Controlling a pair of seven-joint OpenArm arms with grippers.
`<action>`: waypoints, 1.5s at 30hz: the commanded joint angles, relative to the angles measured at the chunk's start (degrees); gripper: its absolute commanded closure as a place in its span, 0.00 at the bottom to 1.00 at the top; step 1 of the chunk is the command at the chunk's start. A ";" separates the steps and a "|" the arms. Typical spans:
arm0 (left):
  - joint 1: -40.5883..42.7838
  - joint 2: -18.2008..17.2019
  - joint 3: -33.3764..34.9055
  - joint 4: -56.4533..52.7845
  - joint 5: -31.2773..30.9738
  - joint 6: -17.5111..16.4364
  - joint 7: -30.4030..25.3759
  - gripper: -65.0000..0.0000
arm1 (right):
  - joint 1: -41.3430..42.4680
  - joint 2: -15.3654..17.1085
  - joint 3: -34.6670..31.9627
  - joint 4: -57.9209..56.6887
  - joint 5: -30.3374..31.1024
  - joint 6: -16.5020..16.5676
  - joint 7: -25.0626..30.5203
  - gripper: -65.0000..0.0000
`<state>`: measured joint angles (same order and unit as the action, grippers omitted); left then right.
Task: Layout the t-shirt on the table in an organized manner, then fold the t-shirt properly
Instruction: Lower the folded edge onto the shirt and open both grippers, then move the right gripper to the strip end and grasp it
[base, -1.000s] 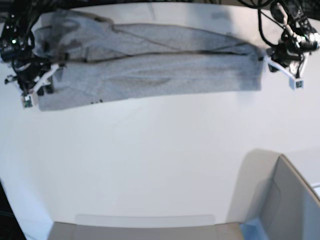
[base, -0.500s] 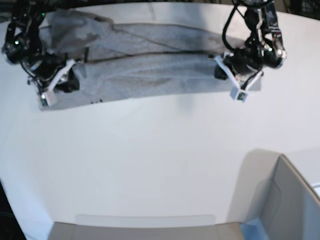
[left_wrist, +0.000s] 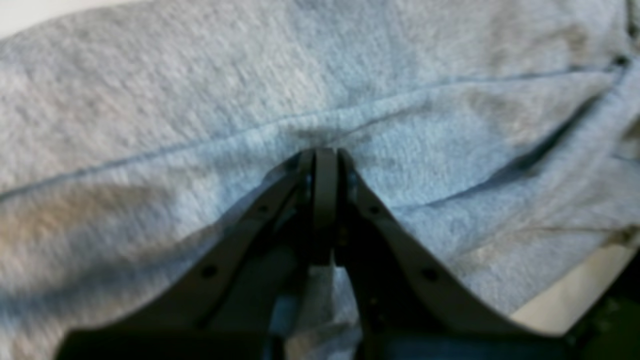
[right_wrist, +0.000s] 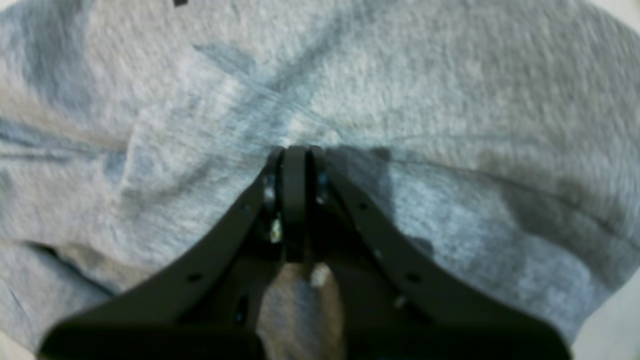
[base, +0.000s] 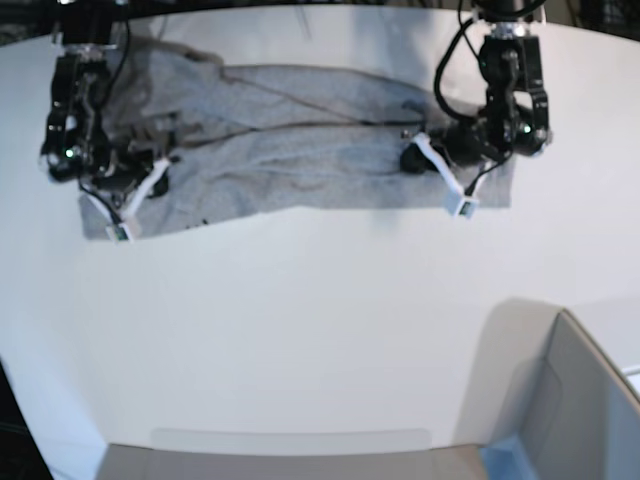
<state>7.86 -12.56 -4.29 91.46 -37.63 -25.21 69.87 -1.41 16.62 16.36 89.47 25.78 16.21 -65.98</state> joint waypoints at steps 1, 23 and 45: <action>0.01 -0.32 -0.06 -1.75 6.11 1.61 1.83 1.00 | 1.54 0.39 -0.32 -1.52 -2.79 -0.34 -0.71 0.98; -11.51 -0.06 -4.19 -6.14 5.67 1.61 -0.72 1.00 | 15.78 0.92 -11.48 -2.83 -6.84 -0.34 9.14 0.96; -12.30 0.21 -4.45 3.26 5.58 1.61 3.94 0.87 | -16.30 -3.13 22.28 28.90 9.25 0.19 0.44 0.62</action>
<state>-3.64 -11.92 -8.69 93.60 -31.42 -23.44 74.56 -18.02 12.40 38.28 117.34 34.26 16.01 -66.65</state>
